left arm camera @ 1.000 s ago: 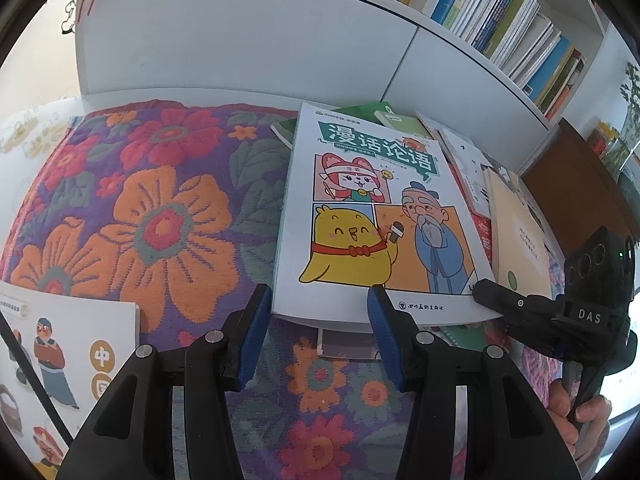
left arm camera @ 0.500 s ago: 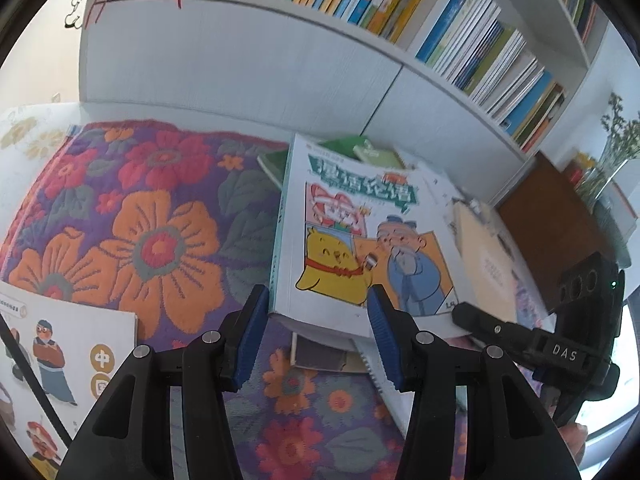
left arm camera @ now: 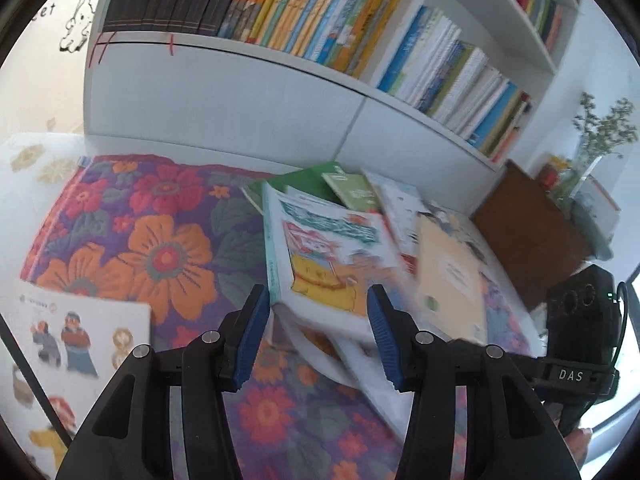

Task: Organize books
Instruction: 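Lift the comic book off the pile with the left gripper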

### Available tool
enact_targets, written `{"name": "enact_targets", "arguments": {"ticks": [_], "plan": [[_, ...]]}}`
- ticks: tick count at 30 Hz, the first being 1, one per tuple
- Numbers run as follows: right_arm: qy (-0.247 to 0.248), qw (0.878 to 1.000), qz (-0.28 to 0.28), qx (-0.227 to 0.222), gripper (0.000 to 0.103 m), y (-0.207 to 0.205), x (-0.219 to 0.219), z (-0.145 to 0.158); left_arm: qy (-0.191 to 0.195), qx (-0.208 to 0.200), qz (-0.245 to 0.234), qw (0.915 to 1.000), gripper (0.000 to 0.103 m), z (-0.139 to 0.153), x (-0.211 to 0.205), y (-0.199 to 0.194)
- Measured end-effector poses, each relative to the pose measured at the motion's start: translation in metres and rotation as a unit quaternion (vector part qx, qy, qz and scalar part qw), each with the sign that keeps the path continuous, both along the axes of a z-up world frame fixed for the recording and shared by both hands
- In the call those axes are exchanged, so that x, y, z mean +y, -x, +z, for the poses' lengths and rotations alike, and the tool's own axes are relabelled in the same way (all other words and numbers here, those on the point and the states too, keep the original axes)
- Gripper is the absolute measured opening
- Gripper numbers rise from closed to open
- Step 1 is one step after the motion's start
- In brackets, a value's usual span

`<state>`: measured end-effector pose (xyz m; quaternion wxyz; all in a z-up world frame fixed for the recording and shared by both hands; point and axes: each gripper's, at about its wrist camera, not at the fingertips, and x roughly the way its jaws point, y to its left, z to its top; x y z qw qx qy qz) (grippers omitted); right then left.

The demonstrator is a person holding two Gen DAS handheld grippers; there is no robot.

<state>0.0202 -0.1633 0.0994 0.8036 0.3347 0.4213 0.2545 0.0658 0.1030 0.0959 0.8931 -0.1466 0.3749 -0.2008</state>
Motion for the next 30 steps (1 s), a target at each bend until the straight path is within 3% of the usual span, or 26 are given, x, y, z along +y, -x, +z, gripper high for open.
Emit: {"name": "enact_targets", "arguments": {"ticks": [1, 4, 6, 8, 13, 15, 18, 22, 24, 27, 30], "plan": [[-0.013, 1.000, 0.017, 0.000, 0.003, 0.007, 0.005, 0.003, -0.006, 0.000, 0.000, 1.0000, 0.047, 0.002, -0.001, 0.007], [0.026, 1.000, 0.013, -0.001, 0.003, 0.026, 0.013, 0.011, -0.044, -0.012, 0.007, 0.9989, 0.047, 0.006, -0.004, 0.028], [0.023, 1.000, 0.001, 0.012, 0.003, 0.034, 0.006, 0.004, -0.074, -0.013, 0.021, 0.9969, 0.047, 0.006, -0.001, 0.032], [0.005, 0.999, -0.023, 0.040, 0.005, 0.034, -0.008, -0.012, -0.079, -0.006, 0.027, 0.9965, 0.047, 0.003, 0.004, 0.026], [-0.007, 0.994, -0.064, 0.091, 0.013, 0.007, -0.035, -0.049, -0.092, 0.052, 0.052, 0.9930, 0.047, -0.024, 0.018, -0.019], [-0.017, 0.991, -0.070, 0.109, 0.027, -0.009, -0.040, -0.061, -0.101, 0.081, 0.061, 0.9897, 0.047, -0.040, 0.020, -0.038], [-0.039, 0.991, -0.061, 0.113, 0.030, -0.027, -0.041, -0.066, -0.085, 0.116, 0.060, 0.9878, 0.047, -0.060, 0.020, -0.057], [-0.031, 0.992, -0.046, 0.110, 0.030, -0.048, -0.031, -0.066, -0.064, 0.130, 0.045, 0.9885, 0.047, -0.073, 0.011, -0.062], [-0.026, 0.993, -0.038, 0.110, 0.029, -0.059, -0.021, -0.063, -0.075, 0.127, 0.037, 0.9885, 0.048, -0.072, 0.005, -0.059], [0.024, 0.992, -0.047, 0.116, 0.012, -0.063, -0.011, -0.058, -0.107, 0.115, 0.031, 0.9871, 0.048, -0.062, -0.003, -0.053], [0.040, 0.993, -0.044, 0.104, 0.009, -0.054, -0.010, -0.052, -0.117, 0.106, 0.022, 0.9873, 0.048, -0.052, -0.007, -0.044]]}}
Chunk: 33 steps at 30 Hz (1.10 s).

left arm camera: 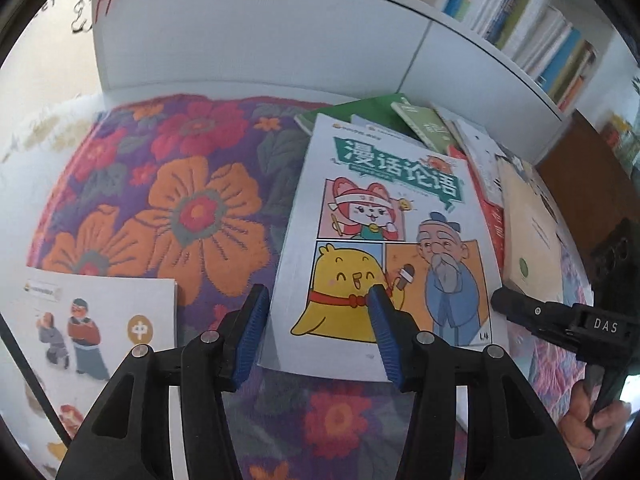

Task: Organize books
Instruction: 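Lift the comic book off the pile with the left gripper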

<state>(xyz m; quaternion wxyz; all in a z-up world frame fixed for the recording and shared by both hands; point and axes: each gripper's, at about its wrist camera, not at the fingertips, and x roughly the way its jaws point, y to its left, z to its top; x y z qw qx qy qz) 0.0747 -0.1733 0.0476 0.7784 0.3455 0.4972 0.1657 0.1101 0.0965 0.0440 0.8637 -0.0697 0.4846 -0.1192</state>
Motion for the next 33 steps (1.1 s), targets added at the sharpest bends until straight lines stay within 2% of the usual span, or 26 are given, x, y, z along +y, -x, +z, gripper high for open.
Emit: {"name": "enact_targets", "arguments": {"ticks": [5, 9, 13, 17, 19, 22, 25, 27, 31, 32, 33], "plan": [[-0.010, 1.000, 0.020, -0.014, 0.008, 0.017, 0.000, 0.018, -0.010, -0.010, -0.013, 0.9998, 0.048, 0.016, -0.005, 0.025], [-0.018, 0.999, 0.033, -0.008, 0.008, 0.032, -0.001, 0.023, -0.014, -0.028, -0.026, 0.9992, 0.048, 0.030, -0.014, 0.059], [-0.037, 0.998, 0.055, 0.007, 0.008, 0.053, 0.000, 0.018, 0.004, -0.031, -0.041, 0.9987, 0.048, 0.035, -0.016, 0.095], [-0.033, 0.997, 0.072, 0.025, 0.008, 0.077, 0.003, 0.009, 0.020, -0.019, -0.062, 0.9977, 0.048, 0.028, -0.015, 0.123], [-0.034, 0.997, 0.066, 0.026, 0.008, 0.083, 0.001, 0.004, 0.019, -0.019, -0.069, 0.9972, 0.048, 0.023, -0.013, 0.124], [-0.060, 0.996, 0.055, 0.044, 0.009, 0.078, 0.000, -0.008, 0.014, -0.002, -0.042, 0.9990, 0.048, 0.012, -0.006, 0.111], [-0.053, 0.997, 0.041, 0.043, 0.017, 0.078, -0.002, -0.016, -0.004, 0.007, -0.015, 0.9999, 0.048, 0.004, 0.003, 0.098], [-0.068, 0.997, 0.026, 0.039, 0.020, 0.077, -0.007, -0.021, 0.004, 0.015, -0.006, 0.9999, 0.048, -0.002, 0.009, 0.090], [-0.111, 0.993, 0.010, 0.035, 0.020, 0.073, -0.013, -0.026, 0.021, 0.028, 0.001, 0.9994, 0.048, -0.011, 0.014, 0.075], [-0.099, 0.995, 0.008, 0.025, 0.020, 0.072, -0.011, -0.022, 0.025, 0.029, 0.000, 0.9992, 0.048, -0.012, 0.014, 0.071], [-0.082, 0.997, 0.009, 0.009, 0.015, 0.072, -0.009, -0.016, 0.027, 0.031, 0.002, 0.9991, 0.048, -0.012, 0.013, 0.066]]}}
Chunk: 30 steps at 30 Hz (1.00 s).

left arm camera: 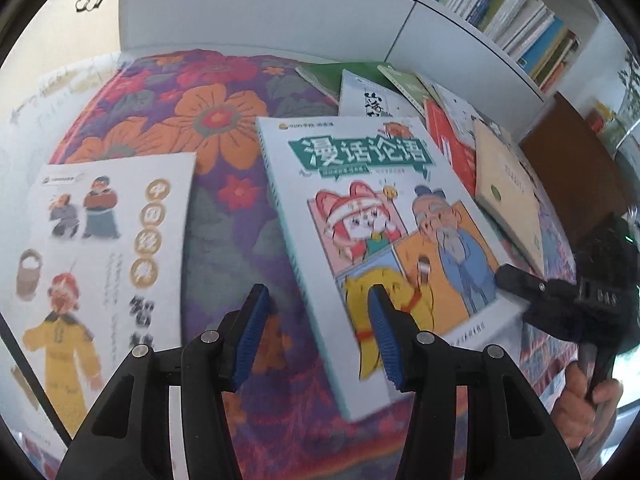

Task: Organize books
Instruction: 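Lift the comic book off the pile with the left gripper, then lay the comic book on the quilt and open the left gripper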

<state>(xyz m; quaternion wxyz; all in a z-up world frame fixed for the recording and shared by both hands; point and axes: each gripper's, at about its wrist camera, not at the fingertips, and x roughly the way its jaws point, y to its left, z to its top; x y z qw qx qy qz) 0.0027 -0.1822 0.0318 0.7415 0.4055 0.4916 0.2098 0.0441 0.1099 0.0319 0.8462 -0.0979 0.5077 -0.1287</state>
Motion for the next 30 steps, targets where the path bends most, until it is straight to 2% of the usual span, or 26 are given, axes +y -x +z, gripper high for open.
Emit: {"name": "enact_targets", "arguments": {"ticks": [1, 3, 6, 9, 12, 14, 17, 19, 21, 23, 28, 29, 30], "plan": [[0.009, 1.000, 0.000, -0.021, 0.009, 0.002, 0.002, 0.008, 0.006, 0.000, -0.001, 1.0000, 0.048, 0.000, 0.000, -0.004], [-0.005, 0.999, 0.013, -0.052, 0.008, 0.004, 0.006, 0.024, 0.029, 0.001, -0.009, 0.9995, 0.049, 0.003, -0.002, -0.010], [-0.036, 0.996, 0.034, -0.073, 0.008, 0.006, 0.014, 0.044, 0.025, -0.004, -0.003, 0.9997, 0.048, 0.011, -0.007, -0.012], [-0.046, 0.994, 0.058, -0.086, 0.008, 0.008, 0.027, 0.057, 0.120, -0.033, -0.040, 0.9914, 0.048, 0.032, -0.009, -0.005], [-0.041, 0.993, 0.065, -0.093, 0.008, 0.013, 0.038, 0.067, 0.059, -0.071, -0.043, 0.9948, 0.049, 0.058, -0.018, 0.004], [-0.066, 0.992, 0.068, -0.086, 0.008, 0.013, 0.040, 0.065, 0.010, -0.057, -0.020, 0.9981, 0.050, 0.059, -0.015, 0.006], [-0.092, 0.991, 0.069, -0.070, 0.008, 0.016, 0.036, 0.059, 0.030, -0.030, -0.010, 0.9990, 0.050, 0.049, -0.003, 0.006], [-0.077, 0.993, 0.059, -0.069, 0.008, 0.020, 0.026, 0.056, 0.021, -0.014, 0.003, 0.9997, 0.050, 0.040, 0.002, 0.007], [0.015, 0.997, 0.018, -0.070, 0.008, 0.026, 0.013, 0.058, 0.016, -0.004, 0.000, 0.9999, 0.050, 0.034, 0.000, 0.007], [0.082, 0.994, -0.012, -0.072, 0.008, 0.036, -0.007, 0.055, 0.016, -0.001, -0.011, 0.9998, 0.050, 0.035, -0.006, 0.005], [0.077, 0.994, -0.066, -0.032, 0.013, 0.051, -0.065, 0.041, -0.004, -0.045, -0.039, 0.9982, 0.050, 0.054, -0.049, -0.010], [0.083, 0.992, -0.086, -0.032, 0.015, 0.054, -0.081, 0.040, -0.007, -0.059, -0.046, 0.9972, 0.050, 0.057, -0.061, -0.015], [0.085, 0.991, -0.101, -0.035, 0.022, 0.055, -0.092, 0.040, -0.011, -0.070, -0.053, 0.9961, 0.050, 0.060, -0.073, -0.019]]}}
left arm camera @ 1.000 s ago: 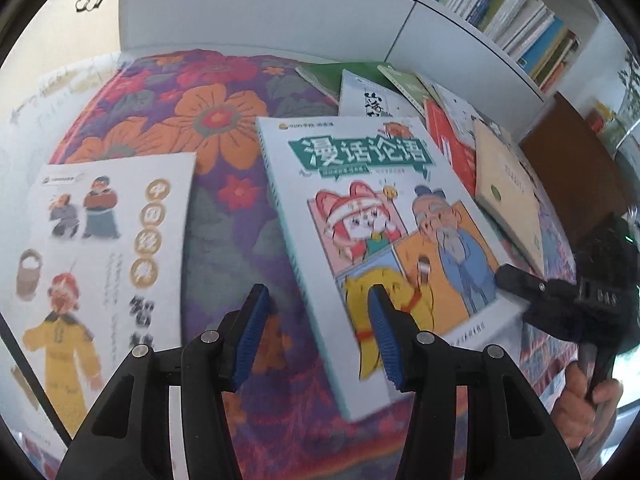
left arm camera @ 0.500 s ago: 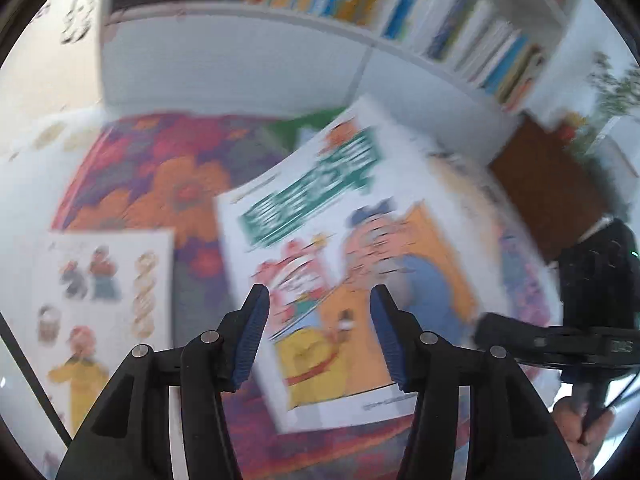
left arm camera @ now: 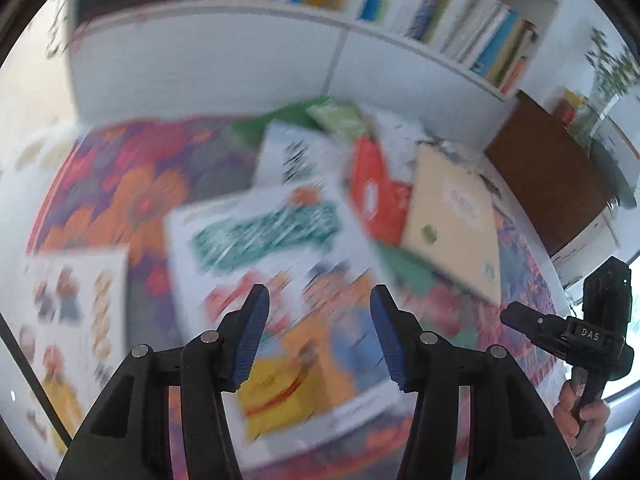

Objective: Organize books

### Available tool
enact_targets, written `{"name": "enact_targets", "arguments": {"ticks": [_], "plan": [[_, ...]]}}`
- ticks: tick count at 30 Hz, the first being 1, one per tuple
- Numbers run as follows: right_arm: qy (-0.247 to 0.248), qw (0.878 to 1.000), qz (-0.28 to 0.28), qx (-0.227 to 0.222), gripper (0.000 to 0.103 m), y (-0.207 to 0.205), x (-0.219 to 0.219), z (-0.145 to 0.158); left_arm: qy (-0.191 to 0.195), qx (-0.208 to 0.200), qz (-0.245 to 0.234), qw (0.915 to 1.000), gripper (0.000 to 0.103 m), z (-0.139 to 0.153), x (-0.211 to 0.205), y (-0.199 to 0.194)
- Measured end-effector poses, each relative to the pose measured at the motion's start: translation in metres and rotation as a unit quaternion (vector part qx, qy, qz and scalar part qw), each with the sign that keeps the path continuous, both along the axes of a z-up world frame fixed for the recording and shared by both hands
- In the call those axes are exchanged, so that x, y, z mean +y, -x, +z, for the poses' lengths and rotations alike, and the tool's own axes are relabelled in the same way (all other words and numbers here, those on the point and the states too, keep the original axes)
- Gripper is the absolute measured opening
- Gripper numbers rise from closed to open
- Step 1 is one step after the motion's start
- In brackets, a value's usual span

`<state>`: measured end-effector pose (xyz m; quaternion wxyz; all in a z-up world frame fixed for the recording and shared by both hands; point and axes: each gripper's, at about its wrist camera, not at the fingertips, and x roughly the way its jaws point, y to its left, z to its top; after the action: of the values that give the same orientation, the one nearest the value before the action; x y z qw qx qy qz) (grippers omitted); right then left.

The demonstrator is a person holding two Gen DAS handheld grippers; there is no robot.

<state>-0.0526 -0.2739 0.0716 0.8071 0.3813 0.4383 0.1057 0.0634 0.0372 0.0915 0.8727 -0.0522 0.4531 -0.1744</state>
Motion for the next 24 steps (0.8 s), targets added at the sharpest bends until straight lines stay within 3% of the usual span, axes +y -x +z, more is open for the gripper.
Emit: {"name": "enact_targets", "arguments": {"ticks": [1, 2, 3, 10, 13, 17, 24], "plan": [[0.007, 1.000, -0.013, 0.001, 0.028, -0.002, -0.012, 0.001, -0.007, -0.009, -0.009, 0.9999, 0.050, 0.001, -0.015, -0.007], [0.016, 0.999, -0.028, 0.003, 0.044, -0.005, -0.026, 0.001, -0.011, -0.014, -0.021, 0.9996, 0.050, 0.000, -0.031, -0.015], [0.020, 0.999, -0.045, 0.001, 0.050, -0.006, -0.039, 0.001, -0.011, -0.016, -0.029, 0.9994, 0.050, 0.000, -0.042, -0.023], [0.024, 0.997, -0.073, 0.023, 0.050, -0.034, -0.088, -0.015, -0.012, 0.003, -0.049, 0.9987, 0.050, -0.025, -0.115, -0.067], [-0.009, 0.998, -0.059, 0.037, 0.050, -0.051, -0.097, -0.028, -0.026, 0.008, -0.039, 0.9989, 0.050, -0.037, -0.127, -0.077], [-0.040, 0.998, -0.041, 0.018, 0.050, -0.064, -0.094, -0.035, -0.053, 0.001, -0.051, 0.9973, 0.051, -0.044, -0.139, -0.075], [-0.101, 0.995, -0.025, -0.001, 0.052, -0.066, -0.095, -0.033, -0.058, 0.013, -0.081, 0.9950, 0.054, -0.043, -0.155, -0.072]]}}
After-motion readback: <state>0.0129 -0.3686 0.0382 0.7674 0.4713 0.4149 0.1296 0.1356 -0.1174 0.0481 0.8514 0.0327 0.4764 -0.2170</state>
